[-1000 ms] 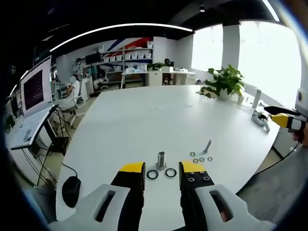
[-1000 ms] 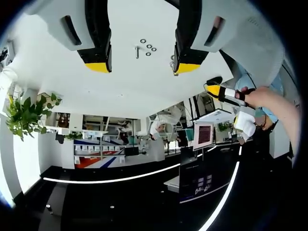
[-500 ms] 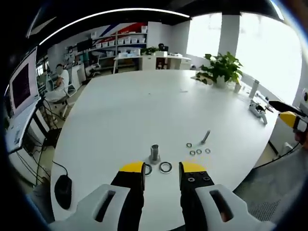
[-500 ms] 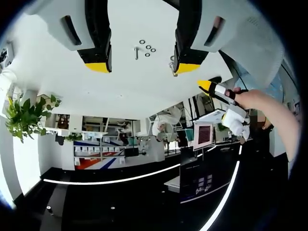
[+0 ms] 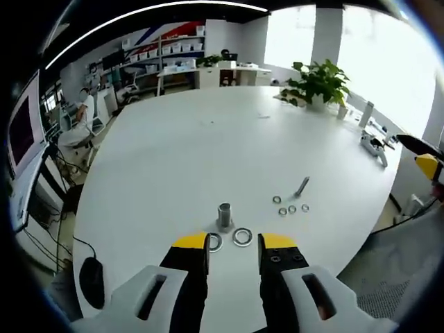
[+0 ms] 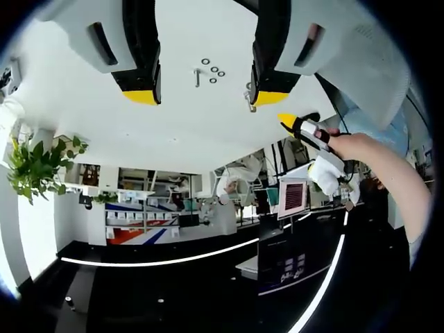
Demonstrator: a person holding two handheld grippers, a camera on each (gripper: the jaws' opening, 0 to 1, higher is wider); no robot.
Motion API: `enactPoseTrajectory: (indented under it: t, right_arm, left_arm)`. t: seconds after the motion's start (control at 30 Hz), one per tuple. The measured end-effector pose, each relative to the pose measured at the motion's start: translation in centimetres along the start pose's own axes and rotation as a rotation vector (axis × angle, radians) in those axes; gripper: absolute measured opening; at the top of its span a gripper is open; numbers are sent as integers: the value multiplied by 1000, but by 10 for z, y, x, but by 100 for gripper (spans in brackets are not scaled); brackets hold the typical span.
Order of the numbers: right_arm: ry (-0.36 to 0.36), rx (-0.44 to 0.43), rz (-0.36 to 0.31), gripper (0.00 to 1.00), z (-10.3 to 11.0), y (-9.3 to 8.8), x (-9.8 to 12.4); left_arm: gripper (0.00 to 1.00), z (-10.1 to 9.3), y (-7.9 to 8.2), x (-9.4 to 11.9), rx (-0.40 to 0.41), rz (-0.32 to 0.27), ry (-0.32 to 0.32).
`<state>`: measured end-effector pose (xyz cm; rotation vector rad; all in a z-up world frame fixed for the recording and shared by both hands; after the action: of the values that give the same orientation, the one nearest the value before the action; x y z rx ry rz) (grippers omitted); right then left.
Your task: Place the washer onto the threaded stud by aligning its center hole with the stud, sliding it down to the base, and recovering from edge contact or off-axis alignment until the washer reaches the visible bottom stop.
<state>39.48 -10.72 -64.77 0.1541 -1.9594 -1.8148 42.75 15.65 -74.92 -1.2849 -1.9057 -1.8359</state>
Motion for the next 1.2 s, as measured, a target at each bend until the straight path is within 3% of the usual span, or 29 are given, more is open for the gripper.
enactPoseTrajectory:
  t: [0.6, 1.2]
  right_arm:
    - [4, 8, 7, 54, 1, -2, -1]
    - [4, 10, 15, 54, 1, -3, -1]
  left_arm:
    - [25, 9, -10, -18, 41, 62, 55]
    - [25, 16, -16, -30, 22, 121, 77]
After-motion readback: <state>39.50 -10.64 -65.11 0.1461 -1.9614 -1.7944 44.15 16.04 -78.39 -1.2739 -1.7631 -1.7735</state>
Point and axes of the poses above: the point that each gripper's makers call its tool centre point, and the gripper's own axes: x roughly backward along the fingers, z roughly to its left, y roughly out of its top, the point moved 1 cm from there along x, roughly backward along the fingers, and after that the axes turned 13 degrees about -y, right-handed, at the moved point
